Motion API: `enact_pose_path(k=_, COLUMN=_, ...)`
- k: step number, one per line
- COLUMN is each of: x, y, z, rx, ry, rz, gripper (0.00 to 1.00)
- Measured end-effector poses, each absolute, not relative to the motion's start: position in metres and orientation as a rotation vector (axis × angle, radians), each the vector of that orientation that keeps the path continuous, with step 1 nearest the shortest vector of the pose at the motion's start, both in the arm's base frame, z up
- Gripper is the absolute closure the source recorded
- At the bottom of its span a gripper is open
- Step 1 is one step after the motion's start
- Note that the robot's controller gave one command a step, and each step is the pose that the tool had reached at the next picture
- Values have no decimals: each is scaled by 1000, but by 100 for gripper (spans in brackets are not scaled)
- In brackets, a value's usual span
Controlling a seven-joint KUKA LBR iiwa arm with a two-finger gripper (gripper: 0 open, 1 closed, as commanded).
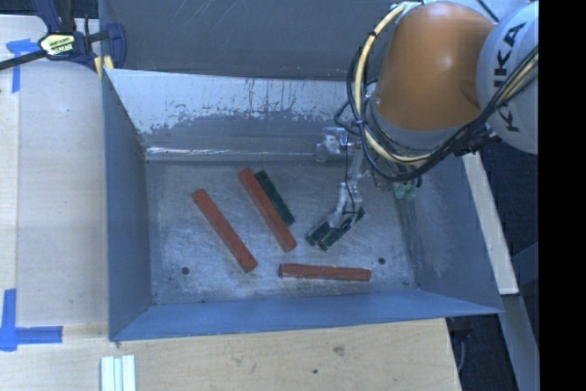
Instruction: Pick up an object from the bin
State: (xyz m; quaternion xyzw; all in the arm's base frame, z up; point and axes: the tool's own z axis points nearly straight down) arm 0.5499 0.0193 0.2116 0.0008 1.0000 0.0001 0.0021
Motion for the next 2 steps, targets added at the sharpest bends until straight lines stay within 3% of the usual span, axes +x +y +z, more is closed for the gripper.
enact_pose_path(k=1, x=512, y=73, z=86, rx=-97, ry=3145, rz=1, gripper=0)
enact_pose_path(k=2, x=530, y=-17, z=72, rx=261, ry=3126, rz=3, gripper=0)
